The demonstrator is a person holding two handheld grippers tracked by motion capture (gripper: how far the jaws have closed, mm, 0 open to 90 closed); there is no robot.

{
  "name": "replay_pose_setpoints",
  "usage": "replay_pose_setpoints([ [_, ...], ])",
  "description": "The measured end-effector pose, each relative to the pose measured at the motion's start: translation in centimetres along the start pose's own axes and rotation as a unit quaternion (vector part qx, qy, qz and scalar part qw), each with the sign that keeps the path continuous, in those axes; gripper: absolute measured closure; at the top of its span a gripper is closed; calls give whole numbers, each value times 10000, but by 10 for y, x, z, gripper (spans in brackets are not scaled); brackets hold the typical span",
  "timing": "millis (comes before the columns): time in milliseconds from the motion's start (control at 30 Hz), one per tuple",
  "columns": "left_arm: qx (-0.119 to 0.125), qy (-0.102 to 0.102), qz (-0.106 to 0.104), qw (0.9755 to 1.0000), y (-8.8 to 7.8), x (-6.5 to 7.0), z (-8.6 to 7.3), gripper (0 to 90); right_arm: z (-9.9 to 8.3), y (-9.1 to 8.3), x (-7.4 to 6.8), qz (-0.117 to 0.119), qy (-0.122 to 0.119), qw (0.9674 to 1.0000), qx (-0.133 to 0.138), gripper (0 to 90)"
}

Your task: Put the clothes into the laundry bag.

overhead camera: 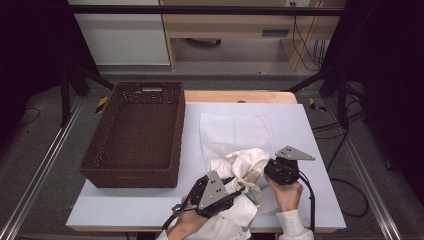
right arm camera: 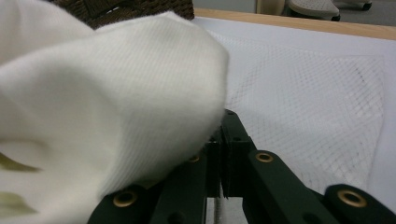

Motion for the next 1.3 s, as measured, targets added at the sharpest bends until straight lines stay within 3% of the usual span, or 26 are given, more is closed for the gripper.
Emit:
replay_pose_setpoints([
  [167,-604,-104,-101,9981,14,-6,-29,668,3,-4,3,-10,7,9999,148,887],
  [267,-885,-303,-254,9953,23,-10,-44,668,5,-5,1,18,1,9998,202,888],
  [300,-885,-303,-254,9953,23,-10,-44,668,5,-5,1,18,1,9998,202,888],
  [400,-1138,-357,-367,9922,35,-11,-55,665,7,-5,-2,59,-62,9997,250,888],
  [500,-1189,-258,-287,9922,39,-10,-56,659,8,-5,-7,107,-118,9995,273,888],
  [567,-1218,-173,-109,9923,44,-7,-56,646,9,-5,-11,107,-189,9995,247,888],
  [667,-1157,-230,-74,9930,45,-6,-56,597,7,-3,-11,90,-183,9996,219,888],
  [733,-1108,-269,-104,9934,43,-7,-54,505,5,-4,-8,95,-166,9996,197,888],
  [800,-1061,-384,-140,9935,36,-8,-49,354,4,-5,-7,51,-158,9997,180,888],
  [833,-1006,-391,-59,9941,29,-10,-43,354,4,-5,-7,51,-158,9997,180,888],
  [867,-805,-359,106,9960,18,-16,-31,254,4,-5,-5,31,-173,9997,172,887],
  [900,-805,-359,106,9960,18,-16,-31,231,4,-5,-5,31,-173,9997,172,887],
  [933,-529,-441,187,9974,5,-24,-15,210,4,-5,-5,35,-180,9997,153,887],
  [967,-529,-441,187,9974,5,-24,-15,197,4,-5,-5,32,-190,9997,160,887],
  [1033,-330,-445,389,9977,-2,-35,-2,190,4,-5,-6,39,-198,9997,156,887],
  [1067,-373,-469,626,9962,1,-50,1,193,4,-5,-6,54,-190,9997,151,887],
  [1133,-554,-598,630,9947,13,-63,-3,188,4,-5,-7,68,-192,9997,148,887],
  [1167,-554,-598,630,9947,13,-63,-3,193,4,-5,-7,68,-192,9997,148,887],
  [1200,-863,-588,682,9922,28,-73,-12,206,4,-5,-7,85,-189,9997,153,887],
  [1233,-863,-588,682,9922,28,-73,-12,206,4,-5,-7,85,-189,9997,153,887],
  [1267,-1004,-622,568,9914,36,-74,-17,218,4,-5,-8,103,-181,9997,153,887],
  [1300,-1105,-813,238,9903,49,-72,-25,239,4,-4,-7,97,-186,9997,144,887],
])
Point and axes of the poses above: each handheld gripper's, and its own axes: y roughly forward along the jaws, z roughly out of its top, x roughly to its right, the point moved 8 cm from there along y, roughly forward along the jaws
